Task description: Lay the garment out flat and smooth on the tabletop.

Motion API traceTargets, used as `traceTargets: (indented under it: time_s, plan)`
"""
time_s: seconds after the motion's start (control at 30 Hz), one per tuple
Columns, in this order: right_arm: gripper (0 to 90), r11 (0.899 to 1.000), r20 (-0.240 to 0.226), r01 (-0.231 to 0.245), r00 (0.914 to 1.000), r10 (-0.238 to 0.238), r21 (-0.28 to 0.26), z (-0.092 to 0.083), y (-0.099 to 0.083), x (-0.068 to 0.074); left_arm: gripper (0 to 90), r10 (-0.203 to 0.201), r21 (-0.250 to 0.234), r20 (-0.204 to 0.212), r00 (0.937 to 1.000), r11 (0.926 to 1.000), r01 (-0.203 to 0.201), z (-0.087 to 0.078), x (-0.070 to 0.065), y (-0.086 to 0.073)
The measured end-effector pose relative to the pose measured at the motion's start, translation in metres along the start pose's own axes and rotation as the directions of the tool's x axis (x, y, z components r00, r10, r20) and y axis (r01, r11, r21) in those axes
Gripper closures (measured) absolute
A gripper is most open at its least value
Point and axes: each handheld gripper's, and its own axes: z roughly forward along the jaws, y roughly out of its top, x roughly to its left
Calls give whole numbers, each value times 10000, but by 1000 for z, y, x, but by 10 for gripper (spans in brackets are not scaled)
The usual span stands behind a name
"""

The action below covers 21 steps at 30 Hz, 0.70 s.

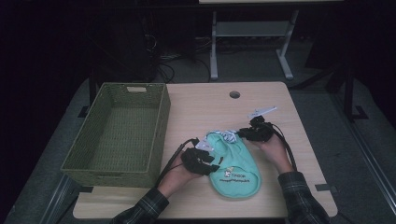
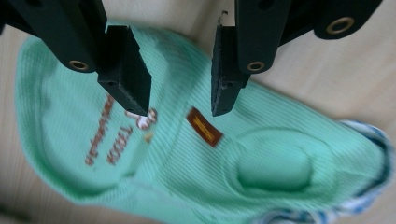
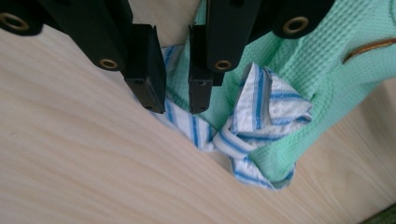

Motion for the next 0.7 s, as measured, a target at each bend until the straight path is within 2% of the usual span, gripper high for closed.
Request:
traceTargets:
  time_s: [0.17,0.23,0.27,0.3,0.37,0.53,0.7]
  plan:
    - [778,9998,-69,8,10000,-6,177,8,-3,0,603,188,486,-97,9998,9987,-183,9,-2,-4]
    - [816,9996,-50,68,10000,-66,265,10,-3,0,674,244,602,-193,9995,9979,-232,10,-3,-4]
    - [872,9994,-9,160,9999,-160,301,11,-3,1,774,247,624,-205,9995,9978,-234,10,-3,-4]
    - [872,9994,-9,160,9999,-160,301,11,-3,1,774,232,629,-160,9996,9978,-222,9,-3,-4]
    - [889,9991,11,250,9997,-251,339,11,-3,1,844,219,615,-181,9996,9979,-208,8,-2,-4]
    - [899,9987,201,404,9990,-410,314,9,-3,1,863,147,585,-252,9996,9982,-132,2,-3,-5]
    - [900,9991,453,227,9987,-243,347,6,-4,-4,864,129,709,-419,9990,9974,-100,-5,-3,-12]
